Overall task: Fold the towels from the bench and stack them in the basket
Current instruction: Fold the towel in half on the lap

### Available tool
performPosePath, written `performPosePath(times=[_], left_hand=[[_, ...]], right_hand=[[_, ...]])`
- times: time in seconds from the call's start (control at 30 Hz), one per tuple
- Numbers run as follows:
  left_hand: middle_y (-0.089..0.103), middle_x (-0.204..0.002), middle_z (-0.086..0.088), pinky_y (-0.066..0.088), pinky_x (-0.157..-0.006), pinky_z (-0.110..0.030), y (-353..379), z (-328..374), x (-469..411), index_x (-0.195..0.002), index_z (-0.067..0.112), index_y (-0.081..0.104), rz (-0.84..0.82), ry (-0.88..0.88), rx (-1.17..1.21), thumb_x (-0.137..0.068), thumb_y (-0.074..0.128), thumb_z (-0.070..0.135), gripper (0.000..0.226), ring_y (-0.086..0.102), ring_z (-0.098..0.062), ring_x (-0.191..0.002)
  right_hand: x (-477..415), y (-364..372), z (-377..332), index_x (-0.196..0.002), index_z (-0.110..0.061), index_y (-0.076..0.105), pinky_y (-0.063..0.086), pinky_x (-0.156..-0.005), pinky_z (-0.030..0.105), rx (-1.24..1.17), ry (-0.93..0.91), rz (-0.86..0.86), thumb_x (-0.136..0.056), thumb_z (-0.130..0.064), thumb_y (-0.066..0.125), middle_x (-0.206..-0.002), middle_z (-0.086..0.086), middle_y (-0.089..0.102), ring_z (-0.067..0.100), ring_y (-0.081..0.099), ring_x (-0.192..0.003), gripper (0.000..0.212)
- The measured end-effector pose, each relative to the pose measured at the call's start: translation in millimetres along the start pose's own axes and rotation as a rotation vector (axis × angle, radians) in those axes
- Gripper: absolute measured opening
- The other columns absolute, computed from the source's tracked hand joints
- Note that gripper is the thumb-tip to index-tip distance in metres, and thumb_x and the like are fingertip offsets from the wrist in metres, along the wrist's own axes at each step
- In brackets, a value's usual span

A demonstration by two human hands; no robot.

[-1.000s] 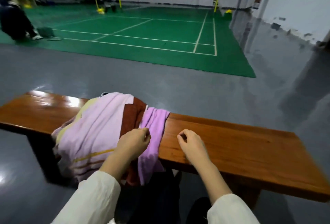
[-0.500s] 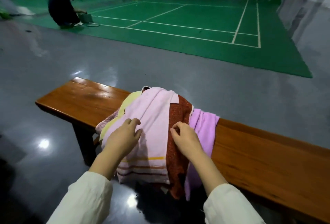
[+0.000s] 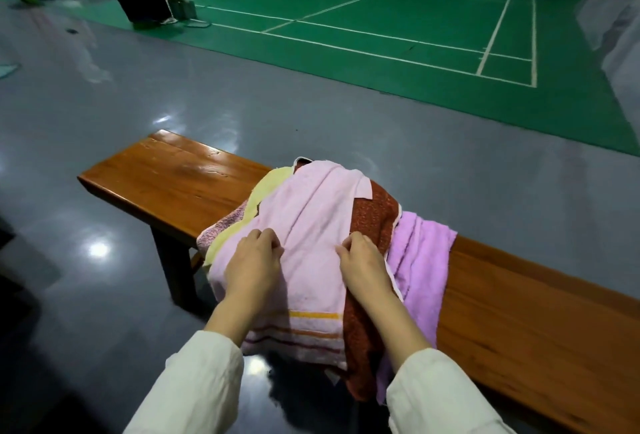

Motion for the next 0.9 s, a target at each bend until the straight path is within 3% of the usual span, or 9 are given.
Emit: performPosePath(times=[0.17, 0.33, 0.43, 0.5, 0.57, 0.63, 0.7, 0.8, 0.9], left_hand=[[0.062, -0.102, -0.018, 0.034, -0.071, -0.036, -26, 15, -2, -0.1, 0.005, 0.054, 0.091, -0.085, 0.129, -0.095, 0.048, 0.016, 0.014, 0.056, -0.037, -0.096], [0.055, -0.09, -0.015, 0.032, -0.068, -0.037, -57, 50, 8, -0.101, 0.007, 0.04, 0.228, -0.104, 0.517, -0.101, 0.036, 0.015, 0.009, 0.054, -0.038, -0.091], [0.058, -0.105, -0.018, 0.034, -0.077, -0.036, -58, 52, 9, -0.113, 0.003, 0.043, 0.142, -0.265, 0.548, -0.101, 0.039, 0.036, 0.036, 0.054, -0.038, -0.108], [0.058, -0.123, -0.023, 0.034, -0.081, -0.033, -43, 47, 11, -0.126, -0.002, 0.048, -0.15, -0.337, 0.231, -0.094, 0.044, 0.055, 0.065, 0.053, -0.036, -0.117], [0.062, -0.117, -0.023, 0.034, -0.075, -0.03, -26, 46, 15, -0.117, -0.002, 0.058, -0.341, -0.253, 0.023, -0.09, 0.053, 0.052, 0.06, 0.057, -0.035, -0.108], [0.067, -0.104, -0.02, 0.037, -0.07, -0.031, -21, 58, 15, -0.101, 0.001, 0.063, -0.317, -0.138, 0.143, -0.092, 0.055, 0.038, 0.039, 0.061, -0.035, -0.098], [0.069, -0.099, -0.013, 0.044, -0.077, -0.033, -21, 80, 14, -0.092, 0.011, 0.064, -0.205, 0.004, 0.391, -0.096, 0.049, 0.03, 0.025, 0.063, -0.029, -0.098], [0.063, -0.12, 0.0, 0.041, -0.098, -0.028, -25, 125, 18, -0.116, 0.021, 0.06, -0.171, 0.21, 0.694, -0.096, 0.045, 0.03, 0.027, 0.056, -0.013, -0.112], [0.061, -0.109, 0.001, 0.041, -0.089, -0.025, -26, 171, 32, -0.116, 0.014, 0.057, -0.155, 0.327, 0.791, -0.099, 0.046, 0.03, 0.025, 0.053, -0.003, -0.098]], right_hand=[[2, -16, 2, -0.094, -0.007, 0.057, 0.032, -0.071, 0.026, -0.407, 0.056, 0.119, -0.094, -0.008, 0.052, -0.093, 0.004, 0.061, 0.02, 0.052, -0.089, 0.006], [6, -21, 6, -0.082, -0.014, 0.056, 0.045, -0.066, 0.022, -1.261, 0.306, 0.209, -0.099, -0.007, 0.045, -0.077, 0.002, 0.056, 0.012, 0.05, -0.07, 0.021], [13, -26, 6, -0.098, -0.01, 0.067, 0.052, -0.085, 0.038, -1.611, 0.477, -0.059, -0.1, -0.031, 0.043, -0.098, 0.015, 0.07, 0.025, 0.066, -0.086, 0.032], [24, -25, 7, -0.118, -0.006, 0.061, 0.047, -0.095, 0.044, -1.532, 0.531, -0.305, -0.098, -0.044, 0.044, -0.117, 0.02, 0.065, 0.031, 0.063, -0.103, 0.047], [34, -23, 11, -0.126, 0.003, 0.054, 0.051, -0.089, 0.044, -1.353, 0.57, -0.405, -0.096, -0.035, 0.05, -0.121, 0.025, 0.062, 0.035, 0.062, -0.107, 0.048], [34, -33, 18, -0.128, 0.004, 0.052, 0.054, -0.082, 0.042, -1.305, 0.544, -0.268, -0.095, -0.024, 0.054, -0.117, 0.023, 0.065, 0.035, 0.064, -0.105, 0.043], [34, -53, 19, -0.128, -0.001, 0.054, 0.053, -0.088, 0.044, -1.368, 0.44, -0.127, -0.097, -0.022, 0.051, -0.116, 0.021, 0.066, 0.034, 0.064, -0.107, 0.038], [48, -97, 20, -0.124, -0.004, 0.057, 0.052, -0.091, 0.044, -1.449, 0.325, 0.014, -0.099, -0.023, 0.047, -0.113, 0.022, 0.066, 0.031, 0.065, -0.1, 0.033], [79, -151, 32, -0.123, 0.001, 0.058, 0.057, -0.081, 0.037, -1.488, 0.263, 0.178, -0.098, -0.026, 0.047, -0.113, 0.024, 0.065, 0.028, 0.067, -0.093, 0.038]])
Point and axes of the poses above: each hand's wrist, its own x-axis away from the middle knuckle, its own y-axis out of the palm, z = x × y, the point moved 5 cm from there along -x, towards the middle knuckle
